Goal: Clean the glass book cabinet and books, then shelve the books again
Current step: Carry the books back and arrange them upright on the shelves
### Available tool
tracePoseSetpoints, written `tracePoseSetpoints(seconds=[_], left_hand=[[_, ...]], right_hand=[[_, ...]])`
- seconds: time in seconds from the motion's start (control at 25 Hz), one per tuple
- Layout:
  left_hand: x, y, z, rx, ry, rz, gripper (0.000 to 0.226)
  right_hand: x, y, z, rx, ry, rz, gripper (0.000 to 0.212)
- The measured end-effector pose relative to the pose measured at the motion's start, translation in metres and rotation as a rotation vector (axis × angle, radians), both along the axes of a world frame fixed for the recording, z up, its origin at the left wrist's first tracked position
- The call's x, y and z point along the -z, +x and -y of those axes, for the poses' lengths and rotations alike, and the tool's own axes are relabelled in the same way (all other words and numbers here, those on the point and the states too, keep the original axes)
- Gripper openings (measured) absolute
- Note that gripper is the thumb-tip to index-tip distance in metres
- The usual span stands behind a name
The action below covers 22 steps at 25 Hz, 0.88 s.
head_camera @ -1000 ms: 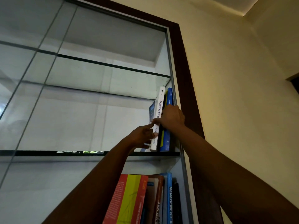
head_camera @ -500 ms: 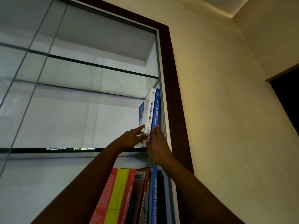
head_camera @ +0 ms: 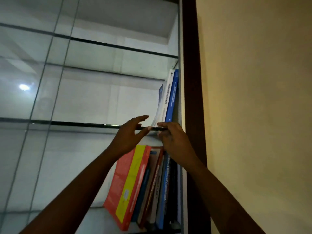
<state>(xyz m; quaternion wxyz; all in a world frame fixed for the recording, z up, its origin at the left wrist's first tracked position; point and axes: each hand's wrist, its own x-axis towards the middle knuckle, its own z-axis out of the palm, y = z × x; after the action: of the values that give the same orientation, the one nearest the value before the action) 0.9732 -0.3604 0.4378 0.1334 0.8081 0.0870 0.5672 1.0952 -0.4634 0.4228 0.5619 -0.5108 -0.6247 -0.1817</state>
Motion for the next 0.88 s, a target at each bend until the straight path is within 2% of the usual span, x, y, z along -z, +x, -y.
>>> tracePoseSetpoints(seconds=[0.08,0.24,0.4,0.44,0.52,0.56,0.72,0.88], left_hand=[[0.051,-0.049,0.014,0.009,-0.071,0.037,0.037],[0.16,-0.157,0.029,-0.007,-0.402,0.028,0.028],[0.256,-0.28,0.051,-0.175,-0.65,-0.007,0.074],[0.284,-0.316,0.059,-0.242,-0.707,0.003,0.068],[0.341,-0.39,0.082,-0.352,-0.826,0.09,0.028],[0.368,-0.43,0.097,-0.443,-0.881,0.138,0.02],[0.446,-0.566,0.17,-0.743,-1.076,0.24,0.03],[0.487,-0.665,0.25,-0.908,-1.281,0.475,0.017]], right_hand=[[0.031,-0.017,0.014,-0.124,-0.063,0.029,0.029],[0.096,-0.069,0.012,-0.297,-0.228,0.03,0.025],[0.172,-0.152,-0.012,-0.431,-0.438,0.006,0.025],[0.196,-0.183,-0.015,-0.473,-0.509,0.01,0.024],[0.245,-0.252,-0.019,-0.549,-0.679,0.043,0.022],[0.27,-0.29,-0.02,-0.589,-0.754,0.06,0.023],[0.348,-0.43,-0.017,-0.734,-0.979,0.123,0.026],[0.409,-0.561,0.005,-0.856,-1.153,0.286,0.028]])
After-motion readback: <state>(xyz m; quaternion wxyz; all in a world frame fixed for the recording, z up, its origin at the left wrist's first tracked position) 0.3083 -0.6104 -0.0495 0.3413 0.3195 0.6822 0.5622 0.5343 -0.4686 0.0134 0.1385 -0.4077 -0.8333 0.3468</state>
